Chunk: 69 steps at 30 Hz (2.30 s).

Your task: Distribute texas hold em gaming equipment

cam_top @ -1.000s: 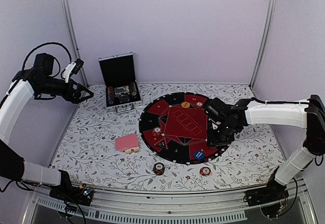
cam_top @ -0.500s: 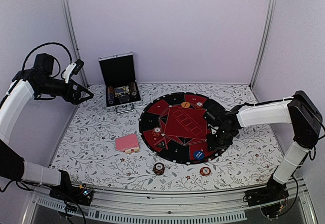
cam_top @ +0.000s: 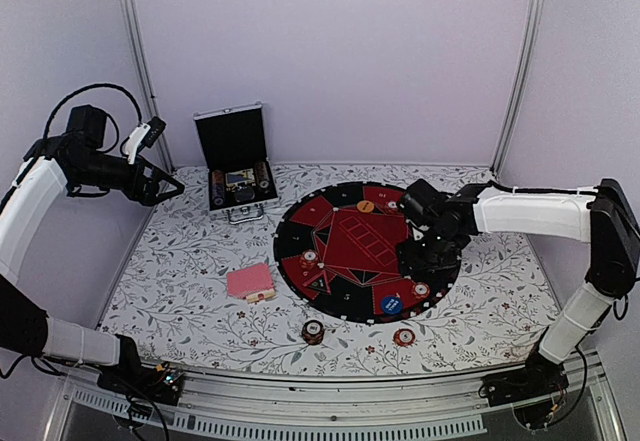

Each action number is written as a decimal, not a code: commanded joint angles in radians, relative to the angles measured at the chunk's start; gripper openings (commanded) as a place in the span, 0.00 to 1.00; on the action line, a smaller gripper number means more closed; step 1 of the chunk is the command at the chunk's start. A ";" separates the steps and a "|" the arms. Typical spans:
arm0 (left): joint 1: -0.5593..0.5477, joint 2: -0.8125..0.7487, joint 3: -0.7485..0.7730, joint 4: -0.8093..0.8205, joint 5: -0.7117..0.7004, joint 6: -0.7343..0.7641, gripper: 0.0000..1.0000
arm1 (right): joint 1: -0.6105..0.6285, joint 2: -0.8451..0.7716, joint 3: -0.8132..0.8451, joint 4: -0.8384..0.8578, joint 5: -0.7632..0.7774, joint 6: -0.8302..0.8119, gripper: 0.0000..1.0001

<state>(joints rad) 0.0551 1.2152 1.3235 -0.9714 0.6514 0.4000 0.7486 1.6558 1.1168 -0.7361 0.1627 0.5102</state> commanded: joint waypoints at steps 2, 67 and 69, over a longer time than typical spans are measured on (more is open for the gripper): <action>0.003 -0.013 0.002 -0.007 0.004 0.004 1.00 | 0.132 -0.004 0.230 -0.117 0.067 -0.009 0.84; 0.003 -0.019 0.026 -0.018 -0.009 -0.003 1.00 | 0.502 0.526 0.623 -0.154 -0.144 -0.121 0.61; 0.004 -0.019 0.026 -0.017 -0.010 -0.001 1.00 | 0.502 0.524 0.624 -0.152 -0.144 -0.122 0.57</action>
<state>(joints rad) 0.0547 1.2102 1.3247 -0.9714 0.6422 0.3923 1.2438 2.1639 1.7248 -0.8940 0.0200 0.3965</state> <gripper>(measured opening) 0.996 0.601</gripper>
